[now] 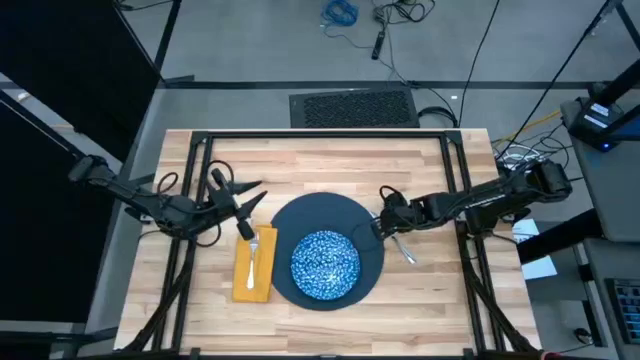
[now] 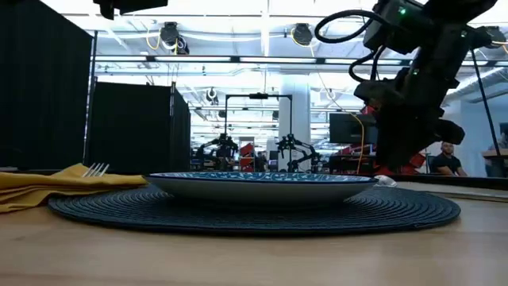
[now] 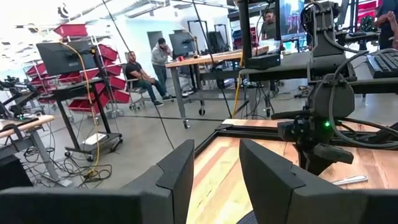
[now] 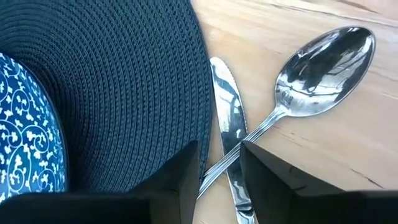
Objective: Set table place
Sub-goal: Put the spoon to the left of the table knife
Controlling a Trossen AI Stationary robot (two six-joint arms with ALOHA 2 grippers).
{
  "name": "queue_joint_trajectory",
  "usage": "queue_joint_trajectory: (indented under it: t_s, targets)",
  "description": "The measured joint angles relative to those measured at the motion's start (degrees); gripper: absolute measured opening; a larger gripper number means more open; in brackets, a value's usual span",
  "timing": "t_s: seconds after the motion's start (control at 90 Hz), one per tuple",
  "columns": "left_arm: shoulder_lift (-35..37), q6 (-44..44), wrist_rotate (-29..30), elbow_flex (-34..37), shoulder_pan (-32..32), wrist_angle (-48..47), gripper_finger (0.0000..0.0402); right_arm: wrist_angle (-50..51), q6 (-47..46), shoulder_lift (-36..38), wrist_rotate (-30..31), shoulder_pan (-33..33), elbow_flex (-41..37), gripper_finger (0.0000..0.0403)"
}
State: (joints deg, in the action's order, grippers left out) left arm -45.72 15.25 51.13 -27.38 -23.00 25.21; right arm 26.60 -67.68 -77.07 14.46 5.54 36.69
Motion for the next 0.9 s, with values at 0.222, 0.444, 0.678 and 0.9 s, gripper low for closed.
queue_joint_trajectory:
  t_s: [0.222, 0.444, 0.678, 0.9]
  targets:
    - [0.0, -0.1, 0.0, 0.0, 0.0, 0.0, 0.0115, -4.3, 3.1, -0.6, 0.4, -0.2, 0.0, 0.0109]
    - [0.0, 0.1, 0.0, 0.0, 0.0, 0.0, 0.0115, -3.6, -0.5, -0.6, 0.5, -1.4, 0.0, 0.0109]
    - [0.0, 0.1, 0.0, 0.0, 0.0, -0.1, 0.0115, 4.5, -5.4, -0.6, 0.3, -1.5, 0.0, 0.0109]
    - [0.0, 0.0, 0.0, 0.0, 0.0, -0.1, 0.0115, 4.8, -6.7, -0.6, 0.5, -1.5, 0.0, 0.0109]
